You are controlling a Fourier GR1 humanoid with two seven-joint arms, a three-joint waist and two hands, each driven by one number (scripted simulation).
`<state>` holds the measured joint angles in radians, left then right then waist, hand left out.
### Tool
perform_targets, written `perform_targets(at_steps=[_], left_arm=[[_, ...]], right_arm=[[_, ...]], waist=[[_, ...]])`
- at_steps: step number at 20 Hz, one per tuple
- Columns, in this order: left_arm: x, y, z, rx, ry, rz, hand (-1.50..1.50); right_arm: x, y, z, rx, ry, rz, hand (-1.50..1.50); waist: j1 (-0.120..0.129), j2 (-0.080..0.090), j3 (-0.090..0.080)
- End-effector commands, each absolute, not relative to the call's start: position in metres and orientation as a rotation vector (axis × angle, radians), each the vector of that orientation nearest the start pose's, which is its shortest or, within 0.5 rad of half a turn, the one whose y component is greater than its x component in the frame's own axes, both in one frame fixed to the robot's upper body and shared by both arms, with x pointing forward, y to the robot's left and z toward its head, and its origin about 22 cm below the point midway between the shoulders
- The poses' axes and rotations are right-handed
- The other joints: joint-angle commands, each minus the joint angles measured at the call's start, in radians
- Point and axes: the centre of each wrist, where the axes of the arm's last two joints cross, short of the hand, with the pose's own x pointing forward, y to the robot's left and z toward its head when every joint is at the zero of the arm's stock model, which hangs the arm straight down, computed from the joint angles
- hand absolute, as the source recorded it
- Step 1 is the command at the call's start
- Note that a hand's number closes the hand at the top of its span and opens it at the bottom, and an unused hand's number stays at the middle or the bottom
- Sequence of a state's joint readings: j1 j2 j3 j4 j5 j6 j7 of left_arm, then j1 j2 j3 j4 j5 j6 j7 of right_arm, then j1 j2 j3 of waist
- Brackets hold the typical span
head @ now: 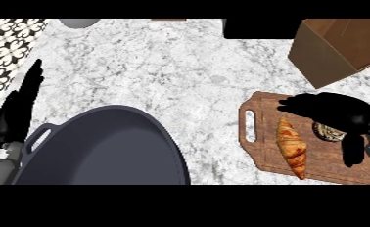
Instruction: Pick the croissant from the cutting board and place it in the cardboard box
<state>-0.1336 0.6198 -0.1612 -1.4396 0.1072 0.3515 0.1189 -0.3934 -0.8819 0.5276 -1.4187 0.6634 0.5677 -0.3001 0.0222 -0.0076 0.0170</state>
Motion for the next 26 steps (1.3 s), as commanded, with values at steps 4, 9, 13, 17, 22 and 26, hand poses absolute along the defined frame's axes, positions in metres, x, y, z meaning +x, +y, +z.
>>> perform_targets(at_steps=[4,9,13,17,22,26], left_arm=[[0.248,0.351,0.012,0.657,-1.366,-0.221,0.00],[0.260,0.364,0.031,0.662,-1.380,-0.220,0.00],[0.263,0.360,0.018,0.651,-1.368,-0.209,0.00],[0.256,0.364,0.011,0.647,-1.358,-0.211,0.00],[0.259,0.356,0.012,0.652,-1.361,-0.211,0.00],[0.268,0.351,0.008,0.641,-1.356,-0.211,0.00]], right_arm=[[0.311,-0.289,0.076,-0.402,-0.840,2.015,-1.50],[0.311,-0.282,0.058,-0.393,-0.849,2.047,-1.50],[0.316,-0.263,0.061,-0.390,-0.834,2.040,-1.50],[0.304,-0.272,0.052,-0.349,-0.844,2.060,-1.50],[0.301,-0.267,0.057,-0.245,-0.878,2.056,-1.50],[0.284,-0.241,0.062,-0.224,-0.916,2.058,-1.50]], waist=[[-0.010,0.010,-0.018],[-0.016,0.009,-0.017],[-0.021,0.010,-0.018],[-0.027,0.010,-0.018],[-0.024,0.008,-0.017],[-0.028,0.006,-0.017]])
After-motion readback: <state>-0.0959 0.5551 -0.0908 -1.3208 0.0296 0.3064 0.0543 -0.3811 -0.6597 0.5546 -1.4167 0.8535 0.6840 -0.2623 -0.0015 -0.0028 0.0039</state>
